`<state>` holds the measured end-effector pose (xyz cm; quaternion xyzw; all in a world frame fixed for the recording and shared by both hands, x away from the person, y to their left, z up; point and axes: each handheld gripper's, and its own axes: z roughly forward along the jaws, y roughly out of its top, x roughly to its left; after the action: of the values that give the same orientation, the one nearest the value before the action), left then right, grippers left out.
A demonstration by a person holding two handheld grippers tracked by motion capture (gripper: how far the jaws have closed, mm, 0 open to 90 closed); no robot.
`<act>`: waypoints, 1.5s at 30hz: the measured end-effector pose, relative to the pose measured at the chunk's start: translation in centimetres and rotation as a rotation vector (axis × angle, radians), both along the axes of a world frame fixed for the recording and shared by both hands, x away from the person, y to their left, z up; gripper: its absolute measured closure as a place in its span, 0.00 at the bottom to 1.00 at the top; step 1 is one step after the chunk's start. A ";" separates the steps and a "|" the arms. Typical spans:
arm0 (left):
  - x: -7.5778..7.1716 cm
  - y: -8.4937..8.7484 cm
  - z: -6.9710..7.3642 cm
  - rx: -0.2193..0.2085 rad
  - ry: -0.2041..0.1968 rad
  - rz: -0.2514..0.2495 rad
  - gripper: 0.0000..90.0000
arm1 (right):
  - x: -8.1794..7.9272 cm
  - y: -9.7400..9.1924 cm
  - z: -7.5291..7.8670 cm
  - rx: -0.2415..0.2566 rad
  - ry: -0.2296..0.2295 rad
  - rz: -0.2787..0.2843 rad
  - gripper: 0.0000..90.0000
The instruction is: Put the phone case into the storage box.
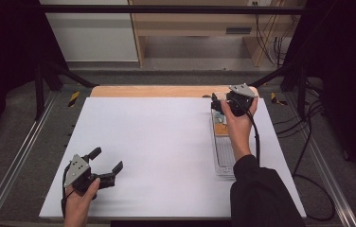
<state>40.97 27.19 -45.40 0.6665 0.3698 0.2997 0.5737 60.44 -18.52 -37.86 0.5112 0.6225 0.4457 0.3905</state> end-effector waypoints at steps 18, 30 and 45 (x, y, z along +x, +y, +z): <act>-0.1 -0.1 0.0 0.004 -0.002 -0.003 0.03 | -1.2 -1.0 0.2 -0.008 0.014 0.002 0.04; 0.0 0.3 0.0 0.001 -0.001 0.001 0.03 | -2.0 -2.0 0.4 0.003 0.015 0.020 0.04; 0.4 1.6 -0.3 -0.012 0.007 0.037 0.02 | -3.2 -2.4 1.2 0.026 0.007 0.071 0.04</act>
<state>41.41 28.83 -45.67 0.6572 0.3859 0.3059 0.5706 57.26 -20.97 -36.71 0.4954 0.6358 0.4657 0.3653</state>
